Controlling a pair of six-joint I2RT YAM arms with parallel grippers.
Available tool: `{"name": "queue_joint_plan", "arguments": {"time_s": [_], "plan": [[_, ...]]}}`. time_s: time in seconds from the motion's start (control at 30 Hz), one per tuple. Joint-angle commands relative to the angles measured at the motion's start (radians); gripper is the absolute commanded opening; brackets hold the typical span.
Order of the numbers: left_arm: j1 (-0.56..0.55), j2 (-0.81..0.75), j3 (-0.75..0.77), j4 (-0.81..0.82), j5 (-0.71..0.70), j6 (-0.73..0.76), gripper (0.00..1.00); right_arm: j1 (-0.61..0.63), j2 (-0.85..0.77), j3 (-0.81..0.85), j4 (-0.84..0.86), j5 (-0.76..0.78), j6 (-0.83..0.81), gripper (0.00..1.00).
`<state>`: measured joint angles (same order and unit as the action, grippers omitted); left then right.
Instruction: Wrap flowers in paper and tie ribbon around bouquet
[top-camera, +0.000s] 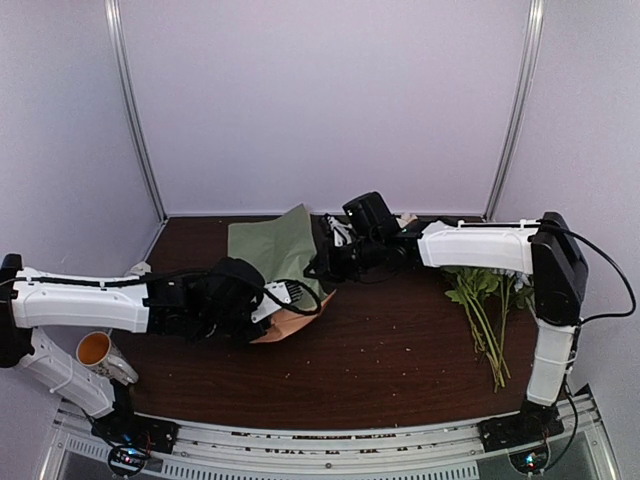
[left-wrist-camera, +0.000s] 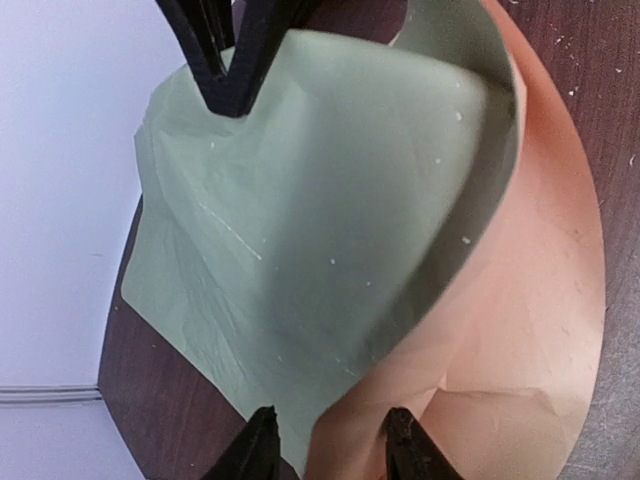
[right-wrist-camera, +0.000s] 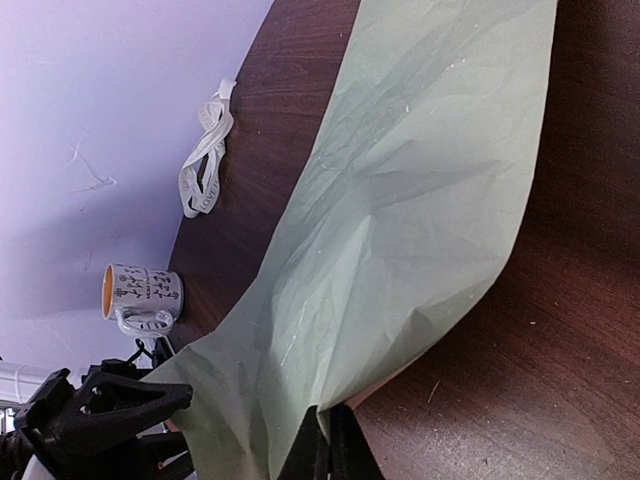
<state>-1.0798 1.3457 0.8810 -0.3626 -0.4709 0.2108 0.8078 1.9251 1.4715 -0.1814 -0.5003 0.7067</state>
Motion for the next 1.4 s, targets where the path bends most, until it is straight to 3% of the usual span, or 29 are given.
{"name": "queue_joint_plan", "arguments": {"time_s": [0.0, 0.23, 0.27, 0.33, 0.37, 0.5, 0.57, 0.67, 0.83, 0.87, 1.13, 1.37], "plan": [[0.003, 0.023, 0.014, 0.005, 0.018, 0.021, 0.44, 0.006, -0.062, -0.022, 0.030, 0.027, -0.006, 0.00], [0.003, 0.092, 0.043, 0.013, 0.026, 0.012, 0.42, 0.005, -0.092, -0.036, 0.025, 0.038, -0.007, 0.00], [0.003, 0.104, 0.051, 0.013, 0.028, 0.009, 0.36, 0.005, -0.099, -0.040, 0.018, 0.039, -0.010, 0.00], [0.003, 0.126, 0.074, 0.017, 0.011, -0.002, 0.04, 0.005, -0.125, -0.054, 0.014, 0.046, -0.019, 0.00], [0.003, 0.128, 0.083, 0.026, -0.007, -0.009, 0.00, 0.002, -0.141, -0.065, 0.010, 0.050, -0.022, 0.01], [0.003, 0.095, 0.090, 0.107, -0.092, -0.055, 0.00, -0.038, -0.249, -0.159, 0.037, 0.050, -0.024, 0.46], [0.003, 0.054, 0.078, 0.167, -0.131, -0.089, 0.00, -0.071, -0.319, -0.239, 0.052, 0.064, -0.025, 0.63], [0.003, -0.029, 0.033, 0.282, -0.143, -0.155, 0.00, -0.124, -0.413, -0.324, 0.027, 0.079, -0.040, 0.79], [0.003, -0.134, -0.062, 0.436, -0.170, -0.249, 0.00, -0.197, -0.519, -0.462, 0.018, 0.095, -0.038, 0.91], [0.003, -0.146, -0.082, 0.465, -0.163, -0.261, 0.00, -0.203, -0.525, -0.483, 0.030, 0.085, -0.032, 0.98], [0.002, -0.172, -0.176, 0.539, -0.159, -0.356, 0.00, -0.207, -0.404, -0.496, 0.148, -0.078, 0.068, 1.00], [0.003, -0.206, -0.256, 0.602, -0.185, -0.476, 0.00, -0.224, -0.312, -0.444, 0.086, 0.039, -0.062, 0.99]]}}
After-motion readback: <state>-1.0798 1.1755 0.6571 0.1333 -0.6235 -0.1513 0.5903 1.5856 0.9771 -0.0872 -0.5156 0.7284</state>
